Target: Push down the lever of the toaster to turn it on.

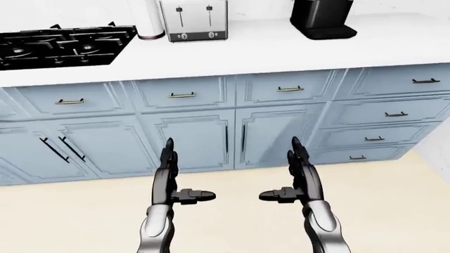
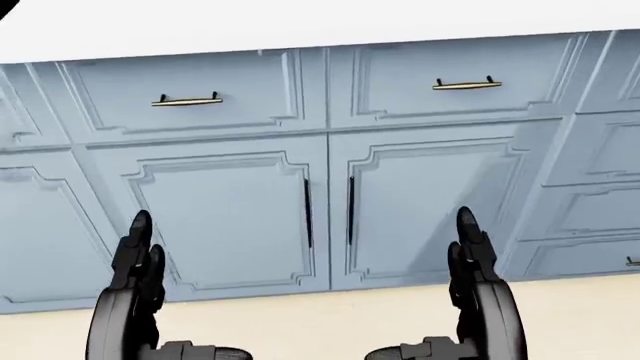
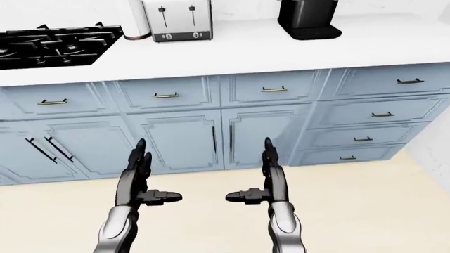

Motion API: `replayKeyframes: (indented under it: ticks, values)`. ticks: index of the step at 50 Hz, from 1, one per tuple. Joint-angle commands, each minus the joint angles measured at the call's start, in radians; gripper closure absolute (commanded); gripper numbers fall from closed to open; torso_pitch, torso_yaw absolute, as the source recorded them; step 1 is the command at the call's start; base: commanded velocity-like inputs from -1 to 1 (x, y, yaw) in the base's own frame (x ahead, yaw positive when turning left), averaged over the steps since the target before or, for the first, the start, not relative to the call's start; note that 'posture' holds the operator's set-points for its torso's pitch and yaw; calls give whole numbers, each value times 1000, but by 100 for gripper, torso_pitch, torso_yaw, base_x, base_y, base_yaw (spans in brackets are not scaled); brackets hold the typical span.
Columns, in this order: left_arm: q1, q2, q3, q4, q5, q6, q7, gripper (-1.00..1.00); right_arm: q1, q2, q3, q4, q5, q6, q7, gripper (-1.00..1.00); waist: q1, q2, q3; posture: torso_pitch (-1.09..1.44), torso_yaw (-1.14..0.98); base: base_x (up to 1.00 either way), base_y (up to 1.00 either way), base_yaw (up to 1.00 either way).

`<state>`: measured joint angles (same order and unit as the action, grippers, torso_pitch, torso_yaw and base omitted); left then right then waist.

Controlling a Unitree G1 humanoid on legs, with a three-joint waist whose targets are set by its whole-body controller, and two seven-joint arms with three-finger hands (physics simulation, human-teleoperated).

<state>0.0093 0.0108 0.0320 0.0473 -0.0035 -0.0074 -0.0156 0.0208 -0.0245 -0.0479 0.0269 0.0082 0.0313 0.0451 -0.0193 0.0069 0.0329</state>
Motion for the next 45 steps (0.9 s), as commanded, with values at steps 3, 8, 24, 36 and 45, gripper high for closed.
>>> replayKeyframes:
  ticks: [3, 8, 24, 36, 45]
  values:
    - [-13, 7, 10, -33, -2, -30, 6, -100, -20, 4, 11, -32, 2, -30, 5, -100, 3, 56, -21, 0, 0, 0, 34, 0]
    - [-12, 7, 8, -43, -1, -22, 6, -100, -20, 4, 11, -31, 1, -33, 6, -100, 22, 43, -22, 0, 0, 0, 34, 0]
    - [-14, 8, 9, -36, 2, -28, 7, -100, -23, 3, 9, -27, 4, -40, 8, -100, 4, -58, -25, 0, 0, 0, 34, 0]
    - [-17, 8, 11, -20, 2, -41, 8, -100, -21, 4, 10, -36, 7, -40, 10, -100, 11, -6, -17, 0, 0, 0, 12, 0]
    - [-13, 7, 8, -37, 3, -28, 12, -100, -24, 4, -1, -31, 27, -57, 8, -100, 23, -28, -37, 0, 0, 0, 0, 0]
